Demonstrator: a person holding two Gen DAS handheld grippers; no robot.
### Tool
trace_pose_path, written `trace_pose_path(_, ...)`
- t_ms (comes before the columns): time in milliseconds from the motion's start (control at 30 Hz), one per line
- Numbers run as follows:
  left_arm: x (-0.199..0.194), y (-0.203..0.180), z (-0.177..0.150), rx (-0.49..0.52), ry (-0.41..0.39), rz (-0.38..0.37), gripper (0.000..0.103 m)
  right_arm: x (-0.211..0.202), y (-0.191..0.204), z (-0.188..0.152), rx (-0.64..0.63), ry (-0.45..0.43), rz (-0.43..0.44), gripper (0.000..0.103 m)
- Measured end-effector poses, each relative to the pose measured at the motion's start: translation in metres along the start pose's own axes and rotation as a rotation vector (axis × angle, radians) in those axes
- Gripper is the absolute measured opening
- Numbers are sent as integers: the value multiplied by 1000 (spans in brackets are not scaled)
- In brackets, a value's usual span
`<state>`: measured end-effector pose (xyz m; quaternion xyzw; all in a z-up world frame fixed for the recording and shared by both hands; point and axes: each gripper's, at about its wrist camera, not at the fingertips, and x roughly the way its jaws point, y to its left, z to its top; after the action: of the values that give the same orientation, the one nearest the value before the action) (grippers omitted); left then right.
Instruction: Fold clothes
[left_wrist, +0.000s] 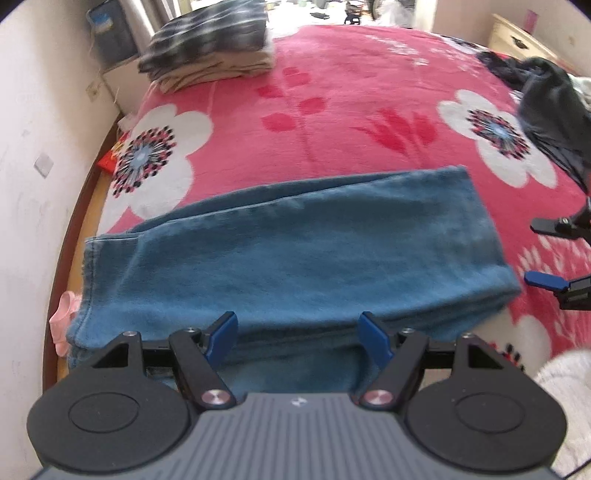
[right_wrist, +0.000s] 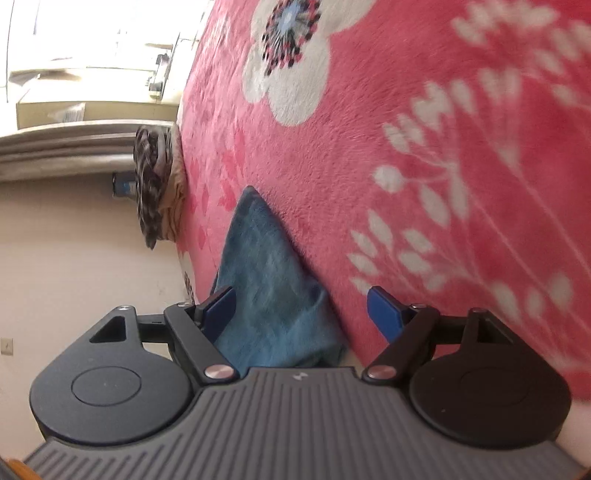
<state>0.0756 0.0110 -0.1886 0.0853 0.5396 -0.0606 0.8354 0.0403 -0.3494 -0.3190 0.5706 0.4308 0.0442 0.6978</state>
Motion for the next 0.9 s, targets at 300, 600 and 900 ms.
trace_pose_path(300,30,63,14,-72,38,102,73,45,23,28,-181,45,28,63)
trace_pose_path(600,62,94,1,18,83,63,80,53,25,3,-287,266,-29,55)
trace_pose_path(900,64,93,-10,138,58,30,84,70,25,21,-225,254,0,40)
